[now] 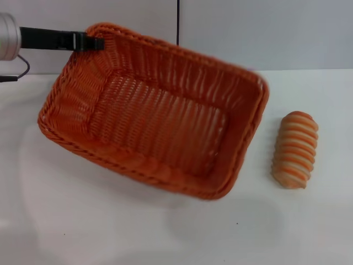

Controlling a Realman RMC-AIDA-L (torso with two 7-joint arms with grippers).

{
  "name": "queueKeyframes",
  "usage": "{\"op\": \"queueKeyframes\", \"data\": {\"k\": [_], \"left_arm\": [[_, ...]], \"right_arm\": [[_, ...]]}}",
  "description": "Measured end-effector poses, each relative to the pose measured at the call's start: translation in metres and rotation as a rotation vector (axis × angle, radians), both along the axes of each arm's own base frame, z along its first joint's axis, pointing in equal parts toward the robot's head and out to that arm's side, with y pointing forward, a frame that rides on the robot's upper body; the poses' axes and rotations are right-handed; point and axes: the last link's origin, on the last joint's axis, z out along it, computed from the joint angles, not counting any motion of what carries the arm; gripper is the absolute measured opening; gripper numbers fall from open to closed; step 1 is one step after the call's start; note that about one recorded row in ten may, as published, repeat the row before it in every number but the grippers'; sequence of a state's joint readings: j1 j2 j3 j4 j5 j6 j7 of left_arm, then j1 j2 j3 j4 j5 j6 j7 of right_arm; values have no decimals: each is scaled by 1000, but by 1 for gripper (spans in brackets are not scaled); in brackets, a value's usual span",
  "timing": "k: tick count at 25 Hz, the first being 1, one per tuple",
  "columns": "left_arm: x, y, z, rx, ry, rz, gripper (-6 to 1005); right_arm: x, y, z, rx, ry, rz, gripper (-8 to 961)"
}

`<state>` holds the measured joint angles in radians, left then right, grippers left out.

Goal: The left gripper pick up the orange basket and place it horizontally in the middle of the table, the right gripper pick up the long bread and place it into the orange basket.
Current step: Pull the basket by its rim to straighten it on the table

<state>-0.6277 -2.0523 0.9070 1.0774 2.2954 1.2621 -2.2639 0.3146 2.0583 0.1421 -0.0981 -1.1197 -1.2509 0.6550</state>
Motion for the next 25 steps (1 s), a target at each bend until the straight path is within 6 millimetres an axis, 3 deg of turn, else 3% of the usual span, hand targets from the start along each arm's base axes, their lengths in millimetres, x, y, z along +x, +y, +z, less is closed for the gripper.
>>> {"op": "queueKeyframes", "data": {"k": [2,5,16,25], "left_arm": [[-1,-9,12,42,-146,165,179],[-8,-15,14,50,-199,241,186],[-46,-47,2,124,-369,373,212],[-62,-66,-10,160,-409,416,234]], "right_arm": [[0,1,0,-2,0,-1,543],[0,3,1,-8,-1,0,542],[0,12,7,-24,-15,-1,537],[-3,19,12,-37,-39,15,534]]}}
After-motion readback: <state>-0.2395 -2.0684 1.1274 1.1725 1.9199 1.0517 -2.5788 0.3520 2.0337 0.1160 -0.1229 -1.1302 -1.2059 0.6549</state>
